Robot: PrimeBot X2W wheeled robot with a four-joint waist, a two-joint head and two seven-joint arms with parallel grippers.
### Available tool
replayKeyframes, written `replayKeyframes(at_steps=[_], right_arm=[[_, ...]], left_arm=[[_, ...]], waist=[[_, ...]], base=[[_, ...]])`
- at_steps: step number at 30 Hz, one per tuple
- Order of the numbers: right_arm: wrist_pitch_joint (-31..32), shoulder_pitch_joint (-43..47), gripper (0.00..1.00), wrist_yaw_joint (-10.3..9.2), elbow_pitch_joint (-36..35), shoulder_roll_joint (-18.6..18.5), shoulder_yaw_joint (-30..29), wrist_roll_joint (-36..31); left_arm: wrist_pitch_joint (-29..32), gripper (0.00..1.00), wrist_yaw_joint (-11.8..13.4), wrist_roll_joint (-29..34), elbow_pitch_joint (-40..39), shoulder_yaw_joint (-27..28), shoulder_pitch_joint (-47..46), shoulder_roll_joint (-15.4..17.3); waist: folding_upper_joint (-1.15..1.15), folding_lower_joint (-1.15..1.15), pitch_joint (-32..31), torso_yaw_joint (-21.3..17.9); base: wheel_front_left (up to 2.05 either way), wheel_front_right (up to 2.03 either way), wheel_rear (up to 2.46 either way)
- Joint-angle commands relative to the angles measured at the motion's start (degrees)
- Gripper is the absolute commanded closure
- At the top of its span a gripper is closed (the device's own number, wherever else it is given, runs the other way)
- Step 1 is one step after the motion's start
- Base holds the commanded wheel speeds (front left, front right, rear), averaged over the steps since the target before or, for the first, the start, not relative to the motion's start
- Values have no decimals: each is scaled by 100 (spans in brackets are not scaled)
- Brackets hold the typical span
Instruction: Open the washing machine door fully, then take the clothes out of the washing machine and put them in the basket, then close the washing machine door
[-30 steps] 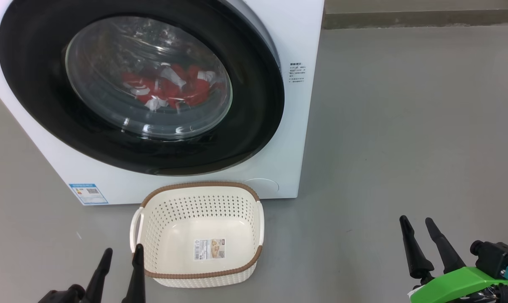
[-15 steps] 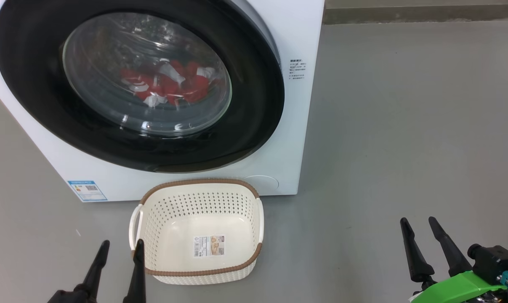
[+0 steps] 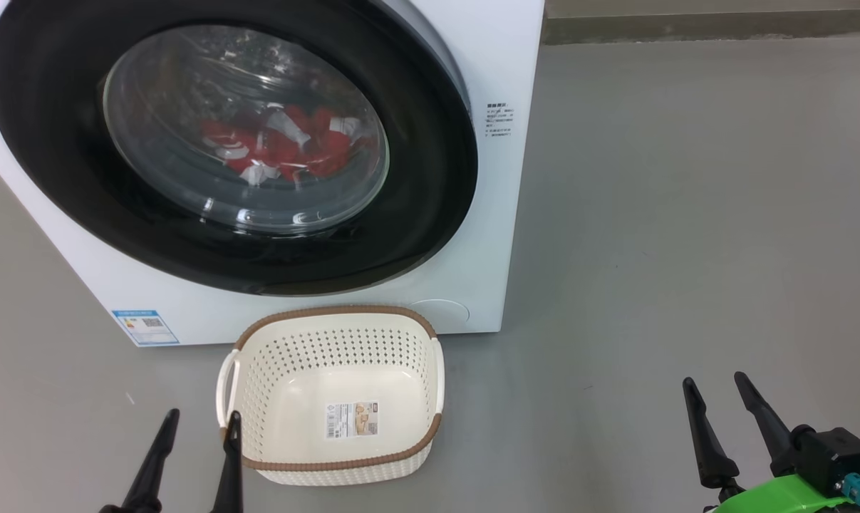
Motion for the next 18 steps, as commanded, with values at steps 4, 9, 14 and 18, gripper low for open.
replayKeyframes(at_steps=[4,9,14,18], right_arm=[[-129,-20,0,36,-188,-45,8,-243],[-129,9,0,36,-216,8,-146,-180],[-129,64,0,36,-238,51,-231,-188],[-129,86,0,36,-241,76,-256,-205]], left_arm=[[-120,0,-118,225,-67,318,-69,-17],[-121,0,-257,109,205,453,-91,-92],[-121,0,-349,59,414,568,-118,-145],[-121,0,-404,68,503,625,-147,-174]], waist=[[0,0,-3,-16],[0,0,-4,-34],[0,0,-11,-49],[0,0,-17,-58]], base=[[0,0,0],[0,0,0],[0,0,0],[0,0,0]])
